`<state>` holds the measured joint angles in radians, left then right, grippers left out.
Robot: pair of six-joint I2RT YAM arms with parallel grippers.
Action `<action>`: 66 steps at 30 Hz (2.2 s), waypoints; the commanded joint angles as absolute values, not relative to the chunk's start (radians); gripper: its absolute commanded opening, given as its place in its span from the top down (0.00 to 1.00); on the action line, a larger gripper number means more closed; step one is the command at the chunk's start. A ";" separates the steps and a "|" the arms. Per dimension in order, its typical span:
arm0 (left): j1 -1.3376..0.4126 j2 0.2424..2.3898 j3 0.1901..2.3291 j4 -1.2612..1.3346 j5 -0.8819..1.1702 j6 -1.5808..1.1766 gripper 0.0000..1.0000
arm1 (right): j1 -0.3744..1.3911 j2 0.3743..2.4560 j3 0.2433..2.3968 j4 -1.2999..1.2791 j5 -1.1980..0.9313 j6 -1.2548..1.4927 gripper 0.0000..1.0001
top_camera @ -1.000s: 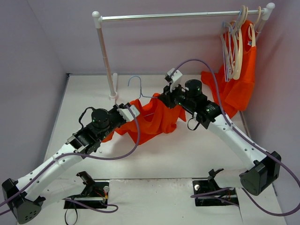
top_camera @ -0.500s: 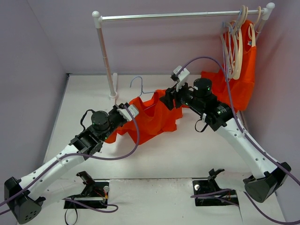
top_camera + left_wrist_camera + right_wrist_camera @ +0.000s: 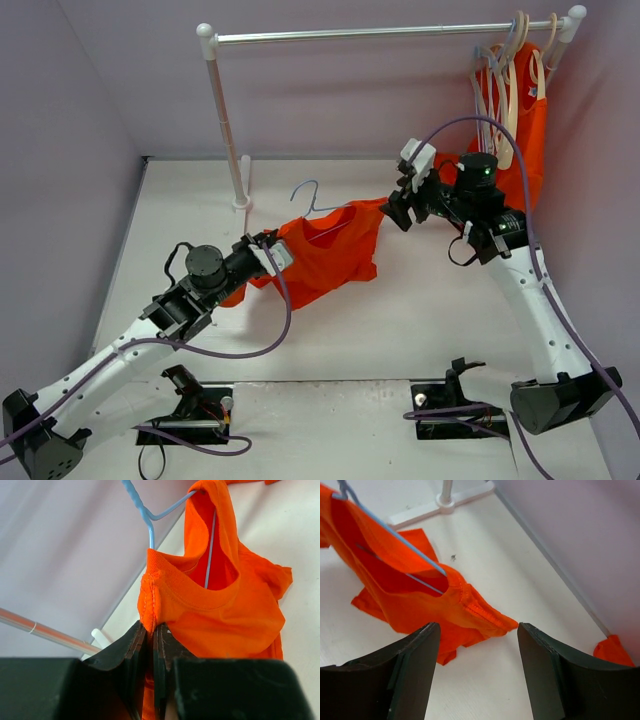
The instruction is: Place the t-shirt on the hanger
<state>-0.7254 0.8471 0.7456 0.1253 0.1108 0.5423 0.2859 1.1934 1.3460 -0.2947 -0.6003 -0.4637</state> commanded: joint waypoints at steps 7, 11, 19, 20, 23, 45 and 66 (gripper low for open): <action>-0.729 0.812 0.769 0.252 0.199 0.546 1.00 | 0.255 1.270 1.324 -0.348 -0.765 -0.773 0.36; -0.727 0.801 0.772 0.244 0.218 0.543 1.00 | 0.253 1.284 1.293 -0.307 -0.730 -0.798 0.37; -0.727 0.773 0.785 0.209 0.265 0.538 1.00 | 0.229 1.313 1.261 -0.293 -0.732 -0.824 0.40; -0.729 0.772 0.784 0.209 0.270 0.538 1.00 | 0.229 1.316 1.258 -0.278 -0.735 -0.822 0.41; -0.727 0.770 0.790 0.209 0.298 0.532 1.00 | 0.229 1.316 1.238 -0.238 -0.739 -0.818 0.43; -0.727 0.802 0.854 0.155 0.417 0.520 1.00 | 0.290 1.292 1.221 -0.221 -0.879 -0.804 0.57; -0.727 0.802 0.845 0.141 0.364 0.555 1.00 | 0.350 1.260 1.230 -0.259 -0.822 -0.841 1.00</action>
